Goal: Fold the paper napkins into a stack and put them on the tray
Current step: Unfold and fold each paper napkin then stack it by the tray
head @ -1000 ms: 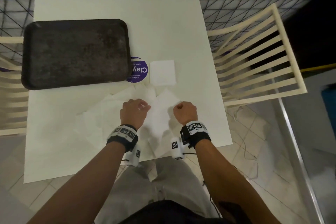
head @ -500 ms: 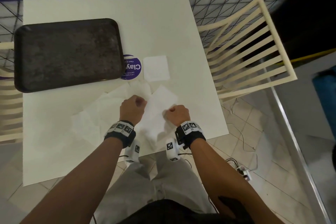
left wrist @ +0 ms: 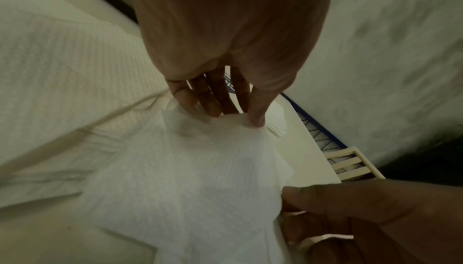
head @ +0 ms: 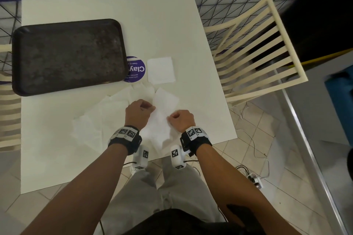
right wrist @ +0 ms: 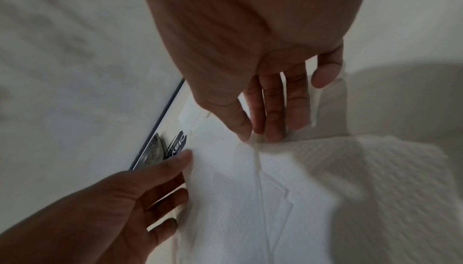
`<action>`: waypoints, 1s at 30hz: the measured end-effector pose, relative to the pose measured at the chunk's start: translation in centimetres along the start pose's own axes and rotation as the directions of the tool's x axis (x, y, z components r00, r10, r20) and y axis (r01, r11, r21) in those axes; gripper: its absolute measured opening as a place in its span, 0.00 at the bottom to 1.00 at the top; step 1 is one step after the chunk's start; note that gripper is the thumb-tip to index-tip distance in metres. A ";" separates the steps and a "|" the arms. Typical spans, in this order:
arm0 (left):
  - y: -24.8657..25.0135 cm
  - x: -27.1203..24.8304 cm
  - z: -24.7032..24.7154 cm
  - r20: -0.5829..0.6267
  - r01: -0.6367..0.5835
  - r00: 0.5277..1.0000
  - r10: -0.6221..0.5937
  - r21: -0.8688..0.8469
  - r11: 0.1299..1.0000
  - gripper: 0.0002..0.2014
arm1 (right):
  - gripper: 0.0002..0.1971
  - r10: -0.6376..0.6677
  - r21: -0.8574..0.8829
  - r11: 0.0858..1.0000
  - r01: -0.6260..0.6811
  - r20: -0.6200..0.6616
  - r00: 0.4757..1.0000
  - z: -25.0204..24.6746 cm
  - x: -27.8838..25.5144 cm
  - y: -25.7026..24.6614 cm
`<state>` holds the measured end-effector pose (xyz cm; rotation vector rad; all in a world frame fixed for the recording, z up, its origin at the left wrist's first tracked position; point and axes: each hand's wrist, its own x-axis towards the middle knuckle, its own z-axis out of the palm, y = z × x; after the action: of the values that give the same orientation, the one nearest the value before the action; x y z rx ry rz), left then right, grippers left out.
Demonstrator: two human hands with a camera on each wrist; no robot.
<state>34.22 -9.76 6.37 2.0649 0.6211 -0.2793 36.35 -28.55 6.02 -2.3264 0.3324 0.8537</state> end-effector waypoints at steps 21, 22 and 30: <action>-0.2 -2.2 -2.6 -0.184 0.042 0.981 -0.058 -0.086 0.995 0.04 | 0.04 -0.052 0.111 0.992 0.064 -0.108 0.993 -0.1 -1.7 0.1; 0.0 -2.3 -2.9 -0.196 0.020 0.980 -0.036 -0.083 0.996 0.04 | 0.03 -0.063 0.146 0.986 0.083 -0.137 0.989 -0.1 -1.8 -0.2; 0.7 -2.8 -4.6 -0.260 -0.081 0.965 0.024 -0.214 0.973 0.01 | 0.15 -0.149 0.321 0.930 0.181 -0.122 0.981 -0.7 -2.6 -3.1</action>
<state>32.02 -7.11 10.61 1.9098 0.7172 0.0894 36.03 -26.56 9.57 -2.0497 0.2909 0.5565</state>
